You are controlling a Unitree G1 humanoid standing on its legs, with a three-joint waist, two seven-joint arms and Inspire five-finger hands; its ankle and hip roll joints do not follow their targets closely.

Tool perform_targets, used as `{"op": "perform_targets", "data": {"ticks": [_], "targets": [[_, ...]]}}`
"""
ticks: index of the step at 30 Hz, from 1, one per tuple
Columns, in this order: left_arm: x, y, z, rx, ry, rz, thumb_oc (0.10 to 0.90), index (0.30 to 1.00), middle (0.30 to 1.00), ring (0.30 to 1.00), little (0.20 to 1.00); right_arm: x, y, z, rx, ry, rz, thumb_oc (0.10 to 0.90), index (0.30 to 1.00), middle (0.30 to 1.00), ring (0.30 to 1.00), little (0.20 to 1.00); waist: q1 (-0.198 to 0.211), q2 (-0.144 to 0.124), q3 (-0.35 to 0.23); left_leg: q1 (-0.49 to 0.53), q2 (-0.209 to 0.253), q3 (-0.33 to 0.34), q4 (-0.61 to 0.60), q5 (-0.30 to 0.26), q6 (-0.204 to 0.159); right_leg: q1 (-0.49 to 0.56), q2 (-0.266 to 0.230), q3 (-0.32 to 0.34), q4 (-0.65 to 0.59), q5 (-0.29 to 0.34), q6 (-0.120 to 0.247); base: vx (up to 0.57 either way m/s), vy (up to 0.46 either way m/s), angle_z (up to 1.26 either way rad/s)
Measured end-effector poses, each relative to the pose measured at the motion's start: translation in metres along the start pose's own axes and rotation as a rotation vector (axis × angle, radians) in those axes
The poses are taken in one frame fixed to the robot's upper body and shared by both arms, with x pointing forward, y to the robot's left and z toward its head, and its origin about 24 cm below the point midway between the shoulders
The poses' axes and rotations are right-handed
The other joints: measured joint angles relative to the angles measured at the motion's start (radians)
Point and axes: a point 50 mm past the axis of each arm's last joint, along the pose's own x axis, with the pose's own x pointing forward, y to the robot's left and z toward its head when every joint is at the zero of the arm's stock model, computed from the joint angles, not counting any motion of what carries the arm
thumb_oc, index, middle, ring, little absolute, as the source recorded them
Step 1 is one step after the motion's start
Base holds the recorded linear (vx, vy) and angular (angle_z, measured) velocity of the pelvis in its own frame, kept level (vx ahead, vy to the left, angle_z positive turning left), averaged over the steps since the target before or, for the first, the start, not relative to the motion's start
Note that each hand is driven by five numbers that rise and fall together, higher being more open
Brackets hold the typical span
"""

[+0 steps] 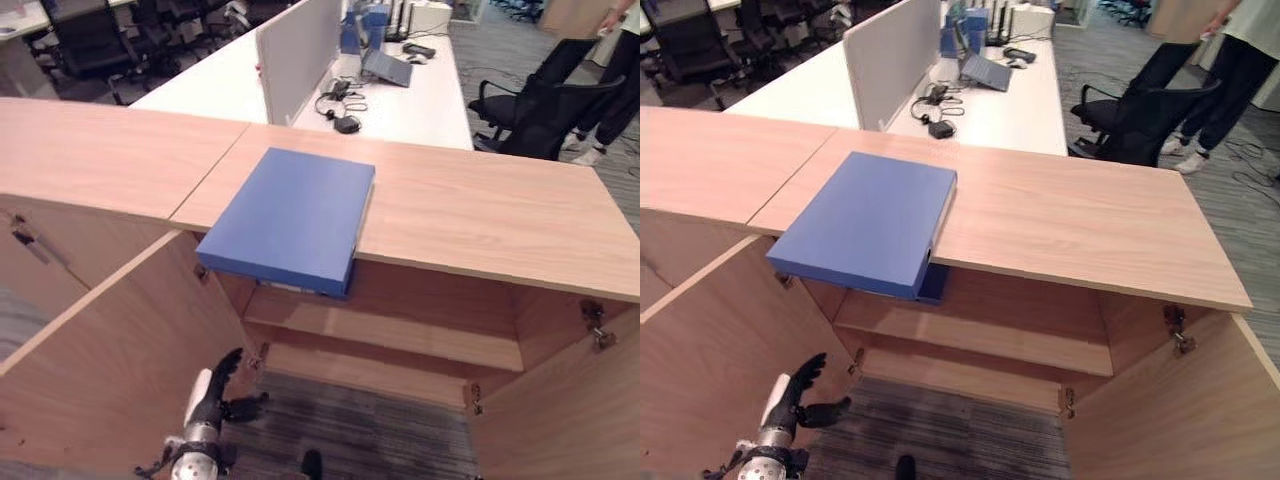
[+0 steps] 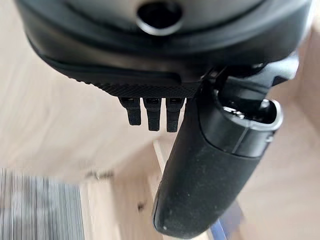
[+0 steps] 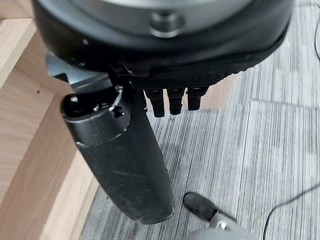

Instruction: Put the empty folder in the office cabinet

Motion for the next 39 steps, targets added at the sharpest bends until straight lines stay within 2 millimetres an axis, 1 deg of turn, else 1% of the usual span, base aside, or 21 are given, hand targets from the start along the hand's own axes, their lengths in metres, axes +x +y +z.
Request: {"op": "perform_targets", "data": {"ticks": [3,6,7,8,10,11,12,14,15,16,17,18,21,22,23,25,26,29,33,36,39], "targets": [[-0.002,0.004,0.010,-0.020,-0.045,0.041,0.800,0.900,0.900,0.900,0.900,-0.001,0.001,-0.003,0.002,0.007,-0.005,0.800,0.900,0.900,0.900,0.900,0.032,-0.002,0.004,-0.016,-0.004,-0.037,0.000,0.016,0.005,0.000,0.006,-0.036,0.007,-0.001,-0.006,-0.03,-0.046,0.35],[-0.009,0.011,0.019,-0.056,-0.087,0.088,0.800,0.900,0.900,0.900,0.900,0.000,0.002,0.000,0.005,-0.005,-0.007,0.800,0.900,0.900,0.900,0.900,0.044,-0.002,0.005,-0.019,-0.008,-0.074,0.000,0.023,0.000,0.010,0.011,-0.071,0.007,-0.008,-0.007,-0.02,-0.053,0.36],[-0.009,0.014,0.020,-0.064,-0.092,0.112,0.800,0.900,0.900,0.900,0.900,0.000,0.002,0.001,0.006,-0.011,-0.007,0.800,0.900,0.900,0.900,0.900,0.065,0.003,0.007,-0.019,-0.007,-0.081,0.000,0.025,-0.003,0.014,0.015,-0.075,0.007,-0.010,-0.006,-0.02,-0.076,0.33],[-0.011,0.021,0.025,-0.073,-0.116,0.148,0.800,0.900,0.900,0.900,0.900,0.000,0.002,0.002,0.007,-0.017,-0.009,0.800,0.900,0.900,0.900,0.900,0.064,0.003,0.010,-0.025,-0.008,-0.095,0.000,0.025,-0.013,0.013,0.017,-0.092,0.004,-0.014,-0.008,-0.01,-0.057,0.35],[-0.009,0.031,0.033,-0.074,-0.154,0.211,0.800,0.900,0.900,0.900,0.900,-0.001,0.002,0.000,-0.001,-0.014,-0.016,0.800,0.900,0.900,0.900,0.900,0.088,0.009,0.020,-0.030,-0.007,-0.111,0.000,0.030,-0.018,0.015,0.022,-0.106,0.007,-0.016,-0.010,-0.01,-0.050,0.29],[-0.009,0.040,0.035,-0.055,-0.168,0.269,0.800,0.900,0.900,0.900,0.900,-0.001,0.002,-0.001,-0.003,-0.010,-0.016,0.800,0.900,0.900,0.900,0.900,0.091,0.012,0.022,-0.029,-0.009,-0.120,0.000,0.032,-0.020,0.016,0.023,-0.116,0.007,-0.018,-0.012,0.00,-0.063,0.16],[-0.008,0.049,0.035,-0.020,-0.180,0.324,0.800,0.900,0.900,0.900,0.900,-0.001,0.002,0.000,-0.001,-0.013,-0.017,0.800,0.900,0.900,0.900,0.900,0.093,0.014,0.024,-0.030,-0.009,-0.124,0.000,0.033,-0.020,0.016,0.023,-0.120,0.005,-0.020,-0.014,-0.01,-0.050,0.15],[-0.006,0.072,0.043,0.161,-0.256,0.380,0.800,0.900,0.900,0.900,0.900,-0.001,0.002,-0.001,-0.001,-0.014,-0.020,0.800,0.900,0.900,0.900,0.900,0.104,0.016,0.026,-0.028,-0.009,-0.127,0.000,0.034,-0.021,0.024,0.025,-0.122,0.006,-0.022,-0.016,-0.01,-0.056,0.05],[-0.006,0.083,0.051,0.226,-0.306,0.427,0.800,0.900,0.900,0.900,0.900,-0.001,0.001,-0.001,-0.001,-0.015,-0.025,0.800,0.900,0.900,0.900,0.900,0.105,0.017,0.028,-0.027,-0.009,-0.128,0.000,0.034,-0.021,0.024,0.024,-0.123,0.006,-0.022,-0.016,-0.01,-0.058,0.05],[-0.006,0.094,0.065,0.273,-0.379,0.510,0.800,0.900,0.900,0.900,0.900,-0.001,0.000,-0.001,0.000,-0.022,-0.029,0.800,0.900,0.900,0.900,0.900,0.108,0.023,0.032,-0.027,-0.011,-0.130,0.000,0.034,-0.021,0.025,0.024,-0.125,0.006,-0.021,-0.017,-0.03,-0.026,0.05],[-0.004,0.100,0.080,0.299,-0.456,0.569,0.800,0.900,0.900,0.900,0.900,-0.001,-0.001,-0.002,0.000,-0.023,-0.029,0.800,0.900,0.900,0.900,0.900,0.109,0.029,0.034,-0.025,-0.012,-0.131,0.000,0.034,-0.020,0.028,0.023,-0.125,0.006,-0.021,-0.017,-0.03,-0.024,0.04],[-0.003,0.102,0.089,0.332,-0.504,0.585,0.800,0.900,0.900,0.900,0.900,-0.001,0.000,-0.002,0.000,-0.022,-0.029,0.800,0.900,0.900,0.900,0.900,0.107,0.035,0.035,-0.022,-0.012,-0.131,0.000,0.036,-0.019,0.030,0.023,-0.125,0.007,-0.020,-0.018,-0.04,-0.017,0.01],[-0.003,0.114,0.116,0.556,-0.672,0.560,0.800,0.900,0.900,0.900,0.900,-0.001,-0.002,-0.003,-0.010,-0.022,-0.031,0.800,0.900,0.900,0.900,0.900,0.083,0.049,0.035,-0.017,-0.012,-0.128,0.000,0.034,-0.020,0.030,0.021,-0.123,0.001,-0.021,-0.019,0.00,-0.006,-0.01],[-0.001,0.113,0.125,0.614,-0.732,0.536,0.800,0.900,0.900,0.900,0.900,-0.001,-0.004,-0.005,-0.018,-0.020,-0.032,0.800,0.900,0.900,0.900,0.900,0.082,0.057,0.034,-0.014,-0.013,-0.127,0.000,0.033,-0.020,0.033,0.020,-0.121,0.005,-0.022,-0.017,0.00,-0.017,-0.05],[-0.002,0.112,0.135,0.661,-0.791,0.525,0.800,0.900,0.900,0.900,0.900,-0.001,-0.005,-0.005,-0.058,-0.024,-0.029,0.800,0.900,0.900,0.900,0.900,0.070,0.066,0.033,-0.013,-0.013,-0.125,0.000,0.032,-0.019,0.033,0.019,-0.120,0.004,-0.021,-0.017,0.00,0.000,0.00],[-0.004,0.102,0.151,0.691,-0.907,0.493,0.800,0.900,0.900,0.900,0.900,-0.001,-0.007,-0.005,-0.091,-0.031,-0.021,0.800,0.900,0.900,0.900,0.900,0.037,0.081,0.030,-0.013,-0.014,-0.123,0.000,0.035,-0.016,0.034,0.018,-0.118,0.007,-0.018,-0.018,-0.01,-0.007,-0.04],[-0.005,0.099,0.155,0.688,-0.936,0.480,0.800,0.900,0.900,0.900,0.900,-0.001,-0.006,-0.005,-0.091,-0.031,-0.018,0.800,0.900,0.900,0.900,0.900,0.026,0.083,0.029,-0.013,-0.014,-0.121,0.000,0.036,-0.013,0.034,0.018,-0.116,0.007,-0.018,-0.018,0.00,-0.002,-0.09],[-0.006,0.091,0.160,0.702,-0.986,0.448,0.800,0.900,0.900,0.900,0.900,-0.001,-0.007,-0.006,-0.090,-0.026,-0.020,0.800,0.900,0.900,0.900,0.900,-0.002,0.084,0.029,-0.011,-0.011,-0.115,0.001,0.038,-0.011,0.033,0.018,-0.109,0.007,-0.017,-0.019,0.01,0.012,-0.07],[-0.005,0.090,0.162,0.706,-0.994,0.435,0.800,0.900,0.900,0.900,0.900,-0.001,-0.009,-0.007,-0.090,-0.023,-0.025,0.800,0.900,0.900,0.900,0.900,-0.027,0.087,0.027,-0.007,-0.005,-0.097,0.004,0.038,-0.011,0.031,0.019,-0.091,0.008,-0.015,-0.021,-0.03,0.021,-0.14],[-0.002,0.080,0.172,0.685,-1.040,0.411,0.800,0.900,0.900,0.900,0.900,-0.001,-0.013,-0.012,-0.094,-0.012,-0.036,0.800,0.900,0.900,0.900,0.900,-0.030,0.100,0.027,-0.009,-0.002,-0.097,0.004,0.039,-0.013,0.030,0.022,-0.090,0.008,-0.013,-0.024,-0.03,0.032,0.00],[-0.001,0.069,0.170,0.682,-1.049,0.358,0.800,0.900,0.900,0.900,0.900,-0.001,-0.013,-0.008,-0.094,-0.022,-0.036,0.800,0.900,0.900,0.900,0.900,-0.062,0.114,0.017,-0.008,0.001,-0.089,0.000,0.031,-0.022,0.020,0.021,-0.078,0.007,-0.012,-0.026,0.02,0.005,-0.11]]}}
